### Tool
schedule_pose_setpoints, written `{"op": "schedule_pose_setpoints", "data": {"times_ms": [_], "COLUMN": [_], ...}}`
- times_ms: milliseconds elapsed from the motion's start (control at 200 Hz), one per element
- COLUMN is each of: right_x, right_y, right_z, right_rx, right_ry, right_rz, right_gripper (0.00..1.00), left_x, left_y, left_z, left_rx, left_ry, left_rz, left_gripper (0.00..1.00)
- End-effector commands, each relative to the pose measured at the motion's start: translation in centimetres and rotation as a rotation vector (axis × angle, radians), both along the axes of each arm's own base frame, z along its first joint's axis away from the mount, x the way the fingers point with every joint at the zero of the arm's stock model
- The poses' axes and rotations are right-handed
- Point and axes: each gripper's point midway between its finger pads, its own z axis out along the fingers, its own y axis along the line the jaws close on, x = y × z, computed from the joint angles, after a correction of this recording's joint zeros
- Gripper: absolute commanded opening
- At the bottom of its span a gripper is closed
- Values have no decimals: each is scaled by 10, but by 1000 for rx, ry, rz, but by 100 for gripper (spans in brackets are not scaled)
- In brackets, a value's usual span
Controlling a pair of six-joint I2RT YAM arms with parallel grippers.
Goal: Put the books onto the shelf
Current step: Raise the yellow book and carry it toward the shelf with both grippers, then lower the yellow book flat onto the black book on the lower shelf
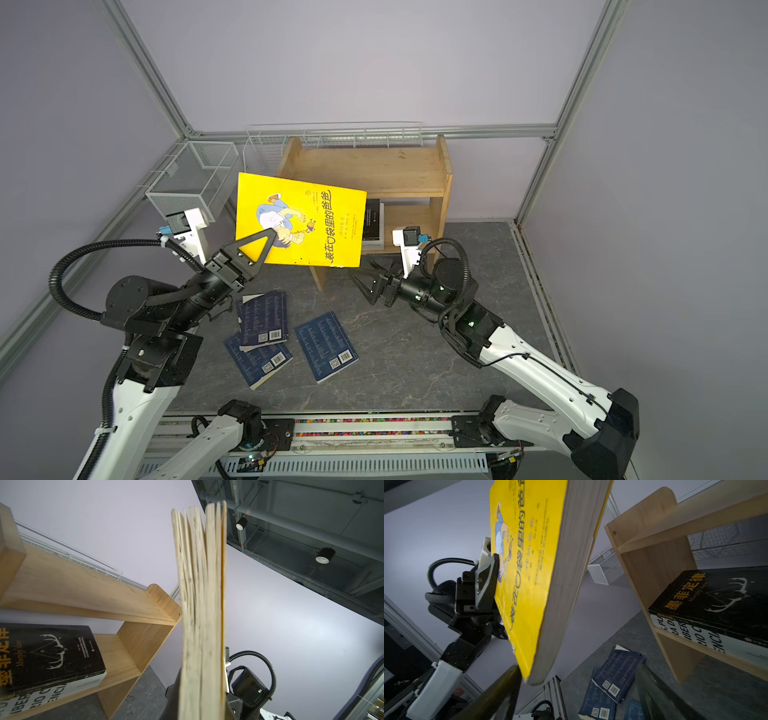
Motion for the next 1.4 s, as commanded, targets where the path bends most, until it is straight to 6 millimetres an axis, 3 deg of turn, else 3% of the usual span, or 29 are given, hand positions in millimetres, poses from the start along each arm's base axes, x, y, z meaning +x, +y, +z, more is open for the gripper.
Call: {"op": "schedule_pose_setpoints", "data": {"times_ms": [0, 105, 275, 330, 440, 600, 800, 975, 1010, 1125, 1155, 1240, 1395], "right_x": [-16, -12, -4, 0, 9, 21, 31, 40, 41, 47, 50, 55, 47], "right_y": [-1, -1, -5, -6, -3, -4, -2, 2, 2, -6, -10, -21, -34], "right_z": [36, 45, 50, 48, 42, 42, 43, 27, 22, 3, -17, -44, -72], "right_rx": [207, 256, 307, 312, 320, 381, 441, 408, 398, 355, 326, 277, 205], "right_ry": [0, 8, 19, 34, 76, 97, 117, 164, 177, 230, 269, 338, 391], "right_rz": [147, 162, 123, 107, 94, 89, 105, 78, 68, 8, -23, -87, -129], "right_gripper": [89, 90, 100, 92, 68, 46, 29, 19, 16, 15, 12, 9, 9], "left_x": [-10, -10, -9, -8, -9, -6, -3, 9, 13, 27, 30, 37, 49], "left_y": [-2, -3, -5, -6, -7, -10, -10, -12, -12, -11, -12, -12, 1], "left_z": [28, 29, 27, 27, 29, 27, 23, 14, 11, -3, -7, -20, -42], "left_rx": [-72, -79, -81, -79, -89, -101, -113, -108, -105, -81, -71, -26, 52], "left_ry": [-140, -155, -165, -167, -182, -179, -170, -126, -112, -51, -32, 12, 94], "left_rz": [-54, -68, -77, -76, -93, -119, -119, -109, -95, -46, -41, -9, 121], "left_gripper": [0, 0, 0, 0, 0, 0, 0, 0, 6, 41, 51, 69, 82]}}
